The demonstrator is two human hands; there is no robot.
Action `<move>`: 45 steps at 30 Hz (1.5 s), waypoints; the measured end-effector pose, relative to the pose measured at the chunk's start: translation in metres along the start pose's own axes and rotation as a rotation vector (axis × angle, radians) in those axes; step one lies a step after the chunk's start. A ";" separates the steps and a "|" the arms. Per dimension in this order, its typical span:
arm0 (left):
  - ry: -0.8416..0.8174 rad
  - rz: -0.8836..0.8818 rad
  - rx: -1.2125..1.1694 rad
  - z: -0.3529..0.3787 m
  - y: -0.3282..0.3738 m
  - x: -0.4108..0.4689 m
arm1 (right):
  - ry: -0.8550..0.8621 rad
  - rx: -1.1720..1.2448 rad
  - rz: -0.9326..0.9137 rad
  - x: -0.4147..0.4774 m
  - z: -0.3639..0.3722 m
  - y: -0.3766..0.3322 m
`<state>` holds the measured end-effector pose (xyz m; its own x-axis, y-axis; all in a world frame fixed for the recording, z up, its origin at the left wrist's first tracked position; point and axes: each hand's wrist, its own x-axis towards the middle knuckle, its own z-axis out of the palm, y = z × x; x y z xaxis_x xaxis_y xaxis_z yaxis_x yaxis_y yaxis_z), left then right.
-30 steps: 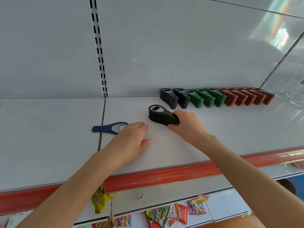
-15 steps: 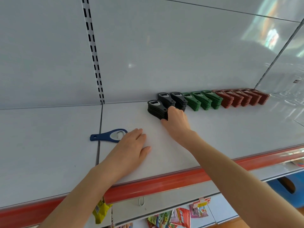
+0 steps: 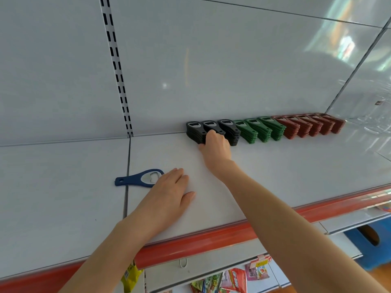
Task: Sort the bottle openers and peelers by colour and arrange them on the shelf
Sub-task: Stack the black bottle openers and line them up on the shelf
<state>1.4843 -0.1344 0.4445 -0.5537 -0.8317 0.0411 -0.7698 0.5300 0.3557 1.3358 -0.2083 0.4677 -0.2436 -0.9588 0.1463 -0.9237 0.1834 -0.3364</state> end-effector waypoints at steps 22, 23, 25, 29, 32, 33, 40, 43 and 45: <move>0.022 0.010 0.006 0.000 0.001 0.000 | 0.084 0.127 0.004 -0.001 -0.003 0.005; 0.024 0.011 0.011 0.000 0.001 0.000 | 0.079 0.123 0.005 -0.001 -0.003 0.005; 0.032 0.014 0.015 0.000 0.001 0.000 | 0.066 0.115 0.006 -0.001 -0.004 0.005; 0.022 0.009 0.015 0.000 0.001 -0.001 | 0.047 0.105 -0.015 -0.004 -0.007 0.005; 0.057 0.025 0.013 -0.002 0.002 -0.001 | 0.063 0.082 -0.045 -0.007 -0.013 0.010; 0.081 0.048 0.030 -0.003 0.004 -0.002 | 0.072 0.081 -0.058 -0.009 -0.015 0.013; 0.319 0.106 0.211 -0.026 0.007 -0.019 | -0.065 0.130 -0.309 -0.032 -0.047 0.026; 0.337 0.039 0.170 -0.037 0.002 -0.039 | -0.131 0.163 -0.420 -0.039 -0.047 0.017; 0.336 -0.043 0.157 -0.041 -0.006 -0.056 | -0.158 0.176 -0.483 -0.042 -0.040 0.003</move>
<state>1.5329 -0.0978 0.4781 -0.4045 -0.8479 0.3426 -0.8438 0.4905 0.2176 1.3317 -0.1586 0.4975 0.2570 -0.9483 0.1861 -0.8527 -0.3132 -0.4182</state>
